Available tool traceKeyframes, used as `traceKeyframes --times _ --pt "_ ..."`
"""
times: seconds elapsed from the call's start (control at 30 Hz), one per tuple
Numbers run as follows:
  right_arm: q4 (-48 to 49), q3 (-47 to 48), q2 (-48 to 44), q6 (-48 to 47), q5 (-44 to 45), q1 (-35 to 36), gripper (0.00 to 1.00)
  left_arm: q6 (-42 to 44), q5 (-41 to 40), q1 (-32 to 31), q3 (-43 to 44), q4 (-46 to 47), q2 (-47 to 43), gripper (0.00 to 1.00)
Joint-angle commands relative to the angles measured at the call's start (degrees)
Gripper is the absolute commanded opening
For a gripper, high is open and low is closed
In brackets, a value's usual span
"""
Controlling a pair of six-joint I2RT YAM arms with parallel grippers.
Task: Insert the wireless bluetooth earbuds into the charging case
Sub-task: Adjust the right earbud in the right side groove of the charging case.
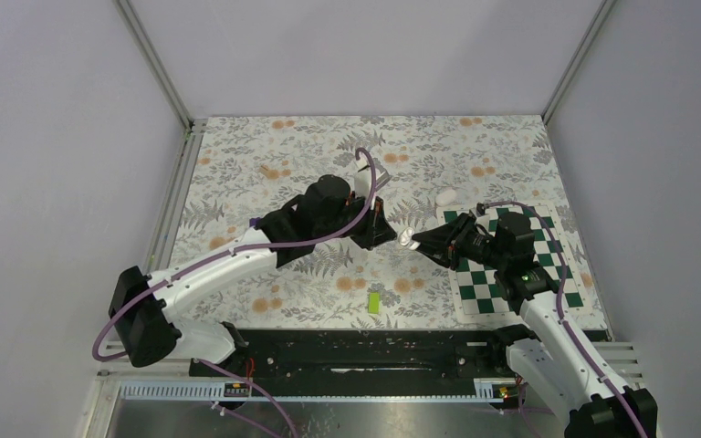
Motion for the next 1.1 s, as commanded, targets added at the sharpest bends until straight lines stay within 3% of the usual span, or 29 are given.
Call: traceKeyframes --times 0.0,0.37,1.07 --pt "1.66 1.22 -1.02 -0.51 -1.23 0.41 0.0 2.14 -2.58 -0.44 7.18 -4.96 -1.02 0.0" --pt "3.51 0.53 -0.83 0.46 -1.46 0.41 0.0 5.93 -4.73 -1.13 10.94 -11.53 1.42 0.0" --pt "3.54 1.0 -1.04 0.45 -1.38 0.37 0.0 4.51 -2.95 -2.41 12.76 -10.7 3.85 0.0"
